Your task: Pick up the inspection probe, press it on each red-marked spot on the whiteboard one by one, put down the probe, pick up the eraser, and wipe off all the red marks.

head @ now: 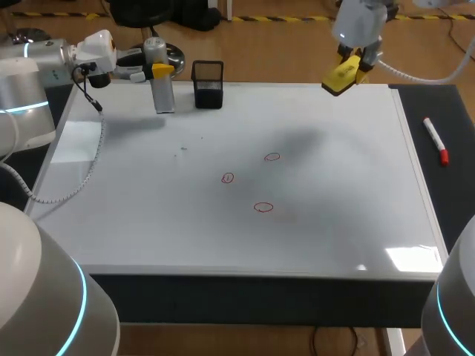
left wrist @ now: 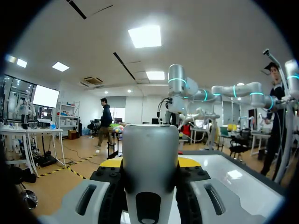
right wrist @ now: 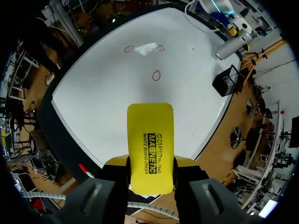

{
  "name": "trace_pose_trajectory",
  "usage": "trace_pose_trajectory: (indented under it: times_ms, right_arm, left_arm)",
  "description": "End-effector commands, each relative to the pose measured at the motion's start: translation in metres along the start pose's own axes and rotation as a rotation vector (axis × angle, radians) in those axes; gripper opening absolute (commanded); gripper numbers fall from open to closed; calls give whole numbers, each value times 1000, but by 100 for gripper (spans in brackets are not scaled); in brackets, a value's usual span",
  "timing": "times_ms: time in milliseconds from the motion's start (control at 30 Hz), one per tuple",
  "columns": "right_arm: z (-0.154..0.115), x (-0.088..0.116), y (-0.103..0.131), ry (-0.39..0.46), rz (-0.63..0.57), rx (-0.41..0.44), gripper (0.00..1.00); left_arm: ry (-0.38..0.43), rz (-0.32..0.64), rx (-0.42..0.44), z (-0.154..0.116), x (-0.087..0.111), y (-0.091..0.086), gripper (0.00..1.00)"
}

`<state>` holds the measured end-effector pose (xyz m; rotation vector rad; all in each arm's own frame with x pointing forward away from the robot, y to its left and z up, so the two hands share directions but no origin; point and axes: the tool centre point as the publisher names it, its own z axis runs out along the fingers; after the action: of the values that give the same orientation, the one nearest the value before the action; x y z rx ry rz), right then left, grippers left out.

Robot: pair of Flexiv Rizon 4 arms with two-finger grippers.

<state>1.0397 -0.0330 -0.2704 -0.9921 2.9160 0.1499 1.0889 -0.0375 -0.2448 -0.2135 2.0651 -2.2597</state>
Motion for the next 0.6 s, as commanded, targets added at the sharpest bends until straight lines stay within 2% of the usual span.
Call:
trace_pose_trajectory:
  times_ms: [33, 367, 600]
  right_arm:
    - [-1, 1, 0, 1, -2, 3, 0]
    - [-1, 1, 0, 1, -2, 3, 0]
    - [-1, 1, 0, 1, -2, 3, 0]
  left_arm:
    - [1, 0, 0, 0, 0, -1, 0]
    - [1, 0, 0, 0, 0, -1, 0]
    - [75, -3, 30, 26, 22, 1, 0]
